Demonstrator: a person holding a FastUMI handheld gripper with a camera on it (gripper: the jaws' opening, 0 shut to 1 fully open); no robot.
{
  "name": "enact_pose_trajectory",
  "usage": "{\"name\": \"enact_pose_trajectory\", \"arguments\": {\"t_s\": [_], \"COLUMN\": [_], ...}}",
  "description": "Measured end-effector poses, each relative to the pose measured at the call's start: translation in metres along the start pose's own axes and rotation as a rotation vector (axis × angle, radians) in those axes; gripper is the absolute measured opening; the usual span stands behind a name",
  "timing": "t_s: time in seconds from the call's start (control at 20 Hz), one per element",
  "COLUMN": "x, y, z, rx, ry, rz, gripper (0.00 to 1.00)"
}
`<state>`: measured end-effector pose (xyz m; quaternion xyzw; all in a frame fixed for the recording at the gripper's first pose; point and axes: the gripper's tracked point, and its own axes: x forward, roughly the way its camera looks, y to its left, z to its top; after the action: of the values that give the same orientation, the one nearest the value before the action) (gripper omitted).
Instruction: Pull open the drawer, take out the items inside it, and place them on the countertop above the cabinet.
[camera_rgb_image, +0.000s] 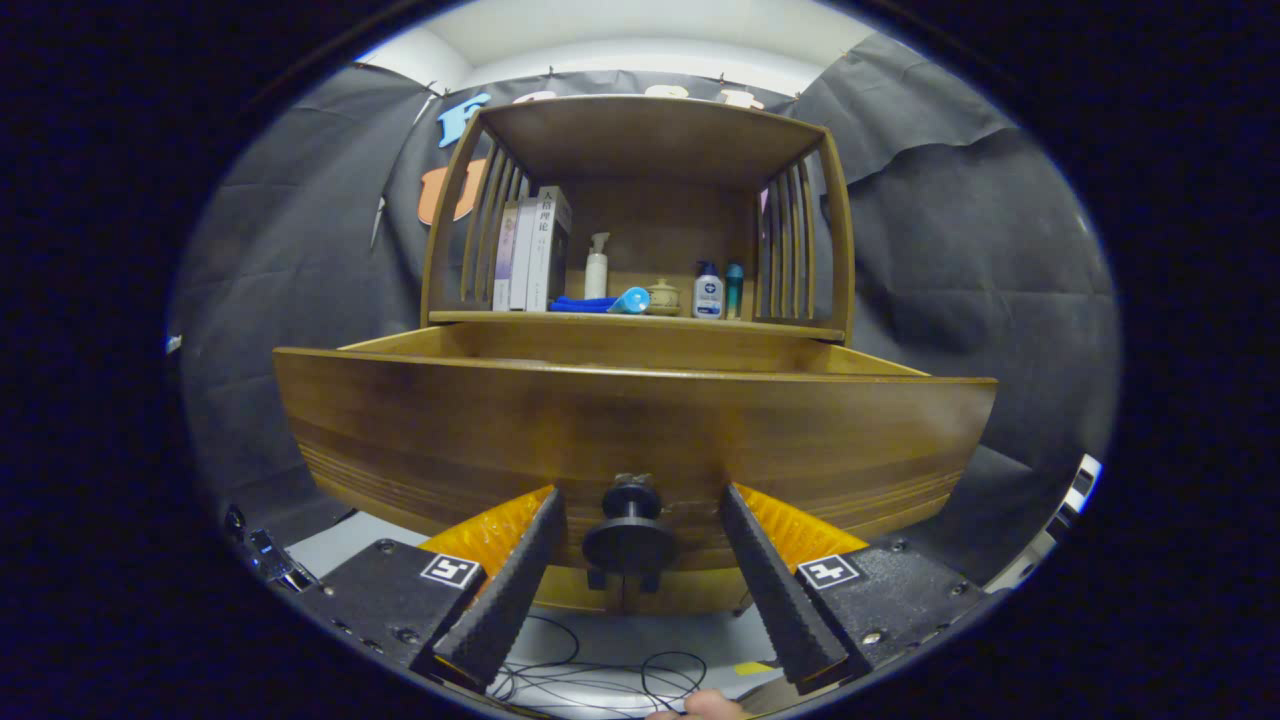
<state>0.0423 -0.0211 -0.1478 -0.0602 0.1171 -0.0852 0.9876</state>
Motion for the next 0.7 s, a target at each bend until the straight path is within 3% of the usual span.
{"name": "enact_pose_trajectory", "arguments": {"t_s": [0.7], "x": [0.026], "y": [-0.002], "z": [0.010], "rx": [-0.004], "ry": [0.005], "rz": [0.029], "gripper": [0.99]}}
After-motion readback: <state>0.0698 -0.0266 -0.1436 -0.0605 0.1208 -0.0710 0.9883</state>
